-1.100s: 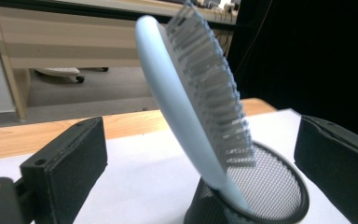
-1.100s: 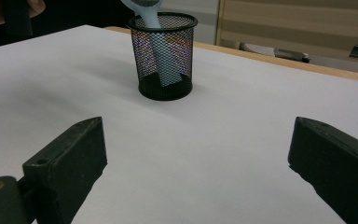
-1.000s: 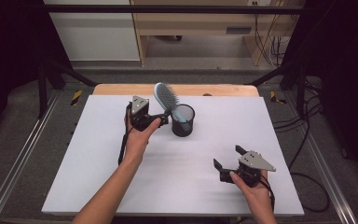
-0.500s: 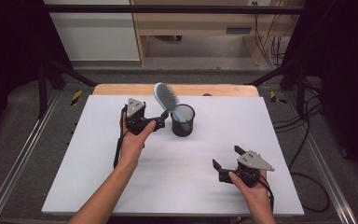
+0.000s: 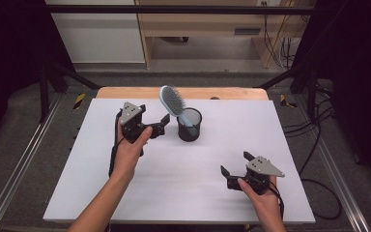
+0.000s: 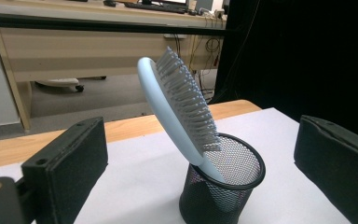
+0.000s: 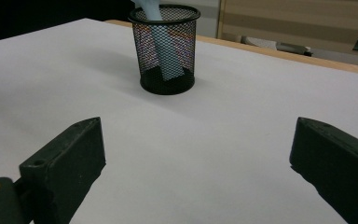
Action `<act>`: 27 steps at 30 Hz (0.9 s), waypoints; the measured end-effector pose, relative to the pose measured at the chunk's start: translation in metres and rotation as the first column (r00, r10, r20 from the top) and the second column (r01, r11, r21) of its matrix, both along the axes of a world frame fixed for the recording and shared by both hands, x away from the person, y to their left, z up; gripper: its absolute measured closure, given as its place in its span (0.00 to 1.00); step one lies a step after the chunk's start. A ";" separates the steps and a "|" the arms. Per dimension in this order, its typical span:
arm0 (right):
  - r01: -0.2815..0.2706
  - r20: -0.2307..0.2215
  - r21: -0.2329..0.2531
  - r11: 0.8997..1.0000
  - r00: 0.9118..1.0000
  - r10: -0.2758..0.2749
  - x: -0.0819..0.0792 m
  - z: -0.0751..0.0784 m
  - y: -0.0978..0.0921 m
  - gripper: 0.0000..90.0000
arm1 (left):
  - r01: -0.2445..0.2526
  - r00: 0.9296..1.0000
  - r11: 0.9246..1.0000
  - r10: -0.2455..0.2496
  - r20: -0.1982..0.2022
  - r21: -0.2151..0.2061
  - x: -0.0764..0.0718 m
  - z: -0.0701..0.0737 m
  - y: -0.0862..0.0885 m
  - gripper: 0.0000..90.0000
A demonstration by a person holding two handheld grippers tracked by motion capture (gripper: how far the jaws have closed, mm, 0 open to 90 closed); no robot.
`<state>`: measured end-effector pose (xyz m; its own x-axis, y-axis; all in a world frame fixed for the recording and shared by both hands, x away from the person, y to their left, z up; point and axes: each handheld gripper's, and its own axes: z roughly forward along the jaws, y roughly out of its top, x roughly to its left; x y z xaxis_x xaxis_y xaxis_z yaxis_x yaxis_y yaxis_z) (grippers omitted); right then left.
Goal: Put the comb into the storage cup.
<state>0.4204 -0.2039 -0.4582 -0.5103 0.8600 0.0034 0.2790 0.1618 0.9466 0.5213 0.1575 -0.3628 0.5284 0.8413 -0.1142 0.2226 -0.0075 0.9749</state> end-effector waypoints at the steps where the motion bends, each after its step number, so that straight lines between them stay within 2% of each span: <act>1: -0.002 0.003 -0.004 1.000 1.000 0.002 0.000 0.000 0.000 0.04 | 0.001 1.000 1.000 -0.001 0.003 0.001 -0.001 0.001 0.002 0.03; 12: -0.002 0.005 -0.023 1.000 1.000 0.002 -0.001 -0.002 -0.001 0.03 | 0.019 0.999 0.999 -0.020 0.029 0.035 -0.011 0.010 0.021 0.03; 16: -0.006 0.007 -0.032 0.999 1.000 0.007 0.000 -0.002 0.000 0.03 | 0.009 0.999 1.000 -0.009 0.043 0.019 -0.013 0.015 0.031 0.03; 22: -0.013 0.009 -0.025 1.000 1.000 0.013 0.000 -0.001 0.000 0.03 | -0.013 0.997 1.000 0.011 0.073 0.025 -0.018 0.022 0.049 0.02; 27: -0.016 0.003 -0.013 1.000 1.000 0.016 -0.001 -0.001 -0.001 0.03 | -0.032 0.996 0.999 0.031 0.081 0.007 -0.019 0.025 0.061 0.02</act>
<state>0.4194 -0.2047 -0.4589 -0.5240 0.8517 -0.0095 0.2733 0.1787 0.9452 0.5024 0.2183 -0.3376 0.5091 0.8582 -0.0652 0.1431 -0.0098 0.9897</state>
